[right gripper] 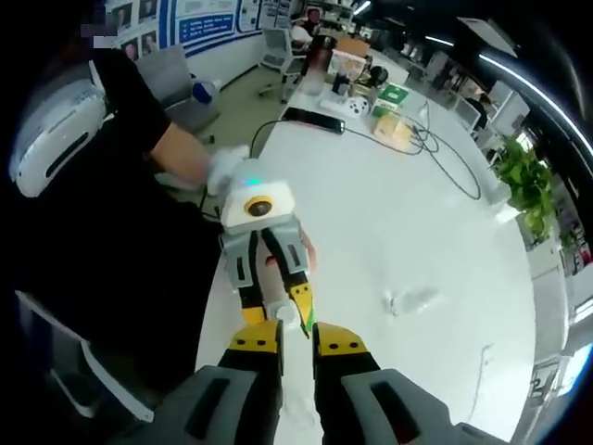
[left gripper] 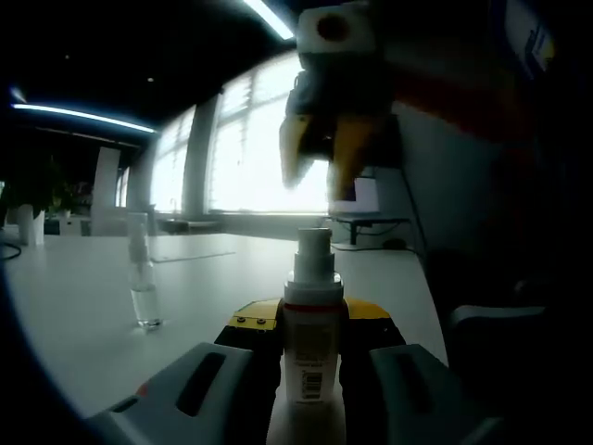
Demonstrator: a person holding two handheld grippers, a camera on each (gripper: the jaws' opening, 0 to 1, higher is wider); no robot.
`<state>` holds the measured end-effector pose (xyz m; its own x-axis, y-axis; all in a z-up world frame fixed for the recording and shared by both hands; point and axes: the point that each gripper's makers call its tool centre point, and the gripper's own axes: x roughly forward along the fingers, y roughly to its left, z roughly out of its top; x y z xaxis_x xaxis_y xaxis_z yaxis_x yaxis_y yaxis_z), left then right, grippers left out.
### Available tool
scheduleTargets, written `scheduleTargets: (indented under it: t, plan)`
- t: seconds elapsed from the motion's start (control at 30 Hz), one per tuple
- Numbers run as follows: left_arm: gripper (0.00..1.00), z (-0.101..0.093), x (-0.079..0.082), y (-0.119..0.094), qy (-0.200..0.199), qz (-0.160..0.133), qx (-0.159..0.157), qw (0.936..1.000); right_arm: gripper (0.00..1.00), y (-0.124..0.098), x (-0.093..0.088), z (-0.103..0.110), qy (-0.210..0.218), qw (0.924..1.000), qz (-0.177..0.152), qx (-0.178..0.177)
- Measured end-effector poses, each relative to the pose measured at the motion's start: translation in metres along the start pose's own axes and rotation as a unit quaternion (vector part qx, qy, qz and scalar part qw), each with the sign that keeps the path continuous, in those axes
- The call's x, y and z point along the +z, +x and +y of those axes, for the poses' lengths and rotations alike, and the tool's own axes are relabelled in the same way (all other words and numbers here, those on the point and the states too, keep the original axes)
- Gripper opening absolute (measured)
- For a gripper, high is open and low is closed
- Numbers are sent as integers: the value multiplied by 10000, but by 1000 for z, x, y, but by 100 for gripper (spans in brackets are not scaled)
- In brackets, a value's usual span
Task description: Clamp pump bottle remove cover press pump head put on cover
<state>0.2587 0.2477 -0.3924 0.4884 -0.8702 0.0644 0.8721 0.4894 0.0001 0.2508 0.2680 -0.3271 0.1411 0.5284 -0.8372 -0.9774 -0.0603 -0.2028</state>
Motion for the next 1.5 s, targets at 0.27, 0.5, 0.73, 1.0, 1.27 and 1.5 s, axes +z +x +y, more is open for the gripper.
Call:
scheduleTargets:
  t: [0.27, 0.5, 0.73, 1.0, 1.27, 1.5]
  plan:
    - [14, -2, 0, 0, -4, 2, -2, 10000, 10, -5, -2, -16, 740, 9911, -817, -744]
    - [14, 0, 0, 0, -9, 7, 4, 10000, 12, -14, -5, -18, 922, 9837, -1181, -993]
    - [14, -1, 0, 0, 2, 11, 14, 10000, 12, -27, 7, -19, 1297, 9667, -1837, -1224]
    - [14, -2, 0, 0, 8, 15, 12, 10000, 12, -39, 3, -27, 1710, 9334, -2439, -1999]
    - [14, 0, -1, 0, -16, 22, 7, 10000, 13, -50, -18, -30, 2192, 8986, -2796, -2576]
    - [14, 2, -1, 0, -2, 21, 44, 10000, 13, -69, -18, -29, 2213, 8849, -3008, -2785]
